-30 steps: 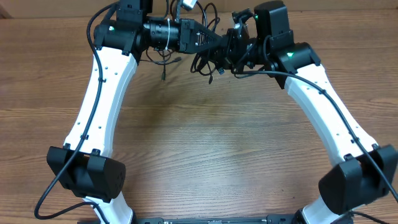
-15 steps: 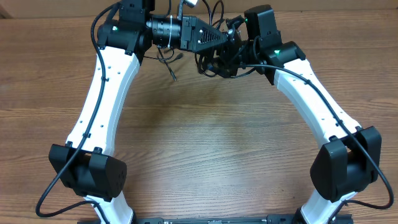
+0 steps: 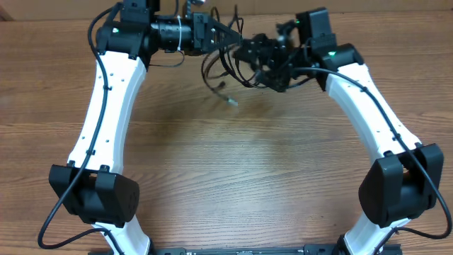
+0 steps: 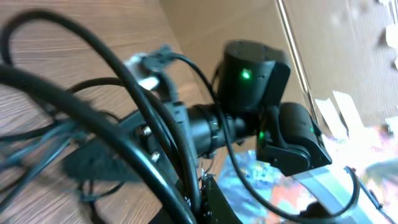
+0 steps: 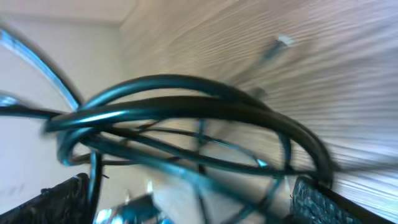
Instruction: Untangle cables
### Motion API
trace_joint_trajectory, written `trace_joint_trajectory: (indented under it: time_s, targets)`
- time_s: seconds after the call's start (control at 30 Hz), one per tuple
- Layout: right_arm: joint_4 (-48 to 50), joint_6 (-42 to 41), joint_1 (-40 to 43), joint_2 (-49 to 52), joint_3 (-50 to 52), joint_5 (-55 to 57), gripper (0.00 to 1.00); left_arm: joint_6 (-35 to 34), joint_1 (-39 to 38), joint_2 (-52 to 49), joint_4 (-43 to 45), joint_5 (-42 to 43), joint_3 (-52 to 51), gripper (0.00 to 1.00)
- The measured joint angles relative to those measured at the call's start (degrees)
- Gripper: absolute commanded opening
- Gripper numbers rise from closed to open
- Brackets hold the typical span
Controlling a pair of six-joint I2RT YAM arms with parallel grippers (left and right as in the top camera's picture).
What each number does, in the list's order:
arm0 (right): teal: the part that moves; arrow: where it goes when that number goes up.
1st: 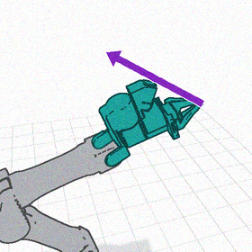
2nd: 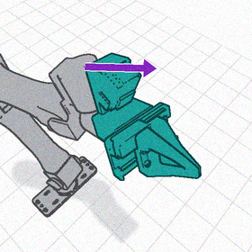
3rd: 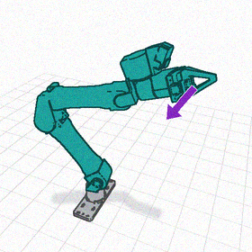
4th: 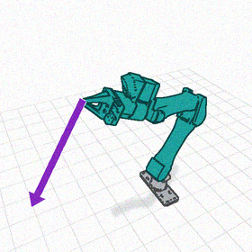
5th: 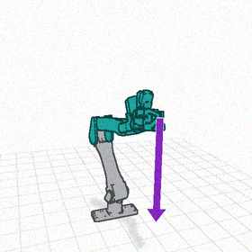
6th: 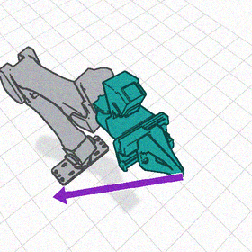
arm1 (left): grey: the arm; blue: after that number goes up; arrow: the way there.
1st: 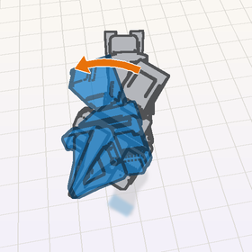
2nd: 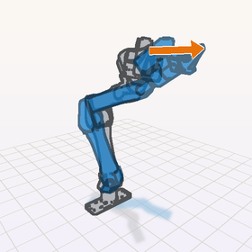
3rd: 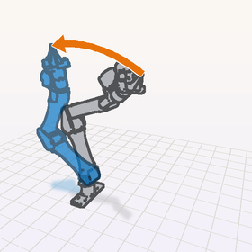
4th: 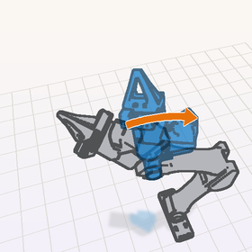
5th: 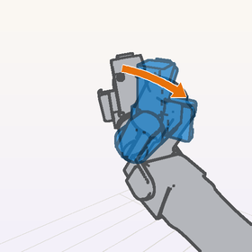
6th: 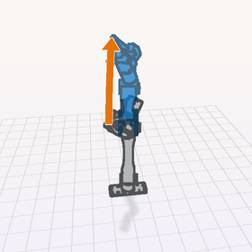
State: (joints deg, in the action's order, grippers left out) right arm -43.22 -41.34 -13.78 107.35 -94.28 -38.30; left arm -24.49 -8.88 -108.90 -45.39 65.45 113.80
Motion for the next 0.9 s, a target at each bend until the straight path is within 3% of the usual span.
trace_joint_trajectory:
  time_s: [0.3, 0.47, 0.57, 0.77, 0.9]
  targets:
    - [-9.6, 4.2, 3.7, -0.2, 0.0, 18.4, 1.00, -2.8, 3.7, 0.0, 0.1, -0.2, 0.0, 0.04]
    - [-9.6, 10.8, 4.0, -0.2, 0.0, 21.1, 1.00, -1.0, 3.2, 0.0, 0.0, 0.7, 0.0, 0.04]
    - [-8.4, 21.2, 4.1, -0.4, 0.0, 17.7, 0.94, 1.9, 2.7, 0.0, -0.1, 3.5, 0.0, 0.04]
    - [-9.7, 49.9, 5.4, -0.8, 0.0, 1.6, 0.99, 7.0, 2.5, 0.0, -1.8, 9.9, 0.0, 0.05]
    - [-8.7, 62.3, 7.9, -0.9, 0.0, -8.5, 1.00, 10.2, 2.5, 0.0, -6.3, 11.8, 0.0, 0.04]
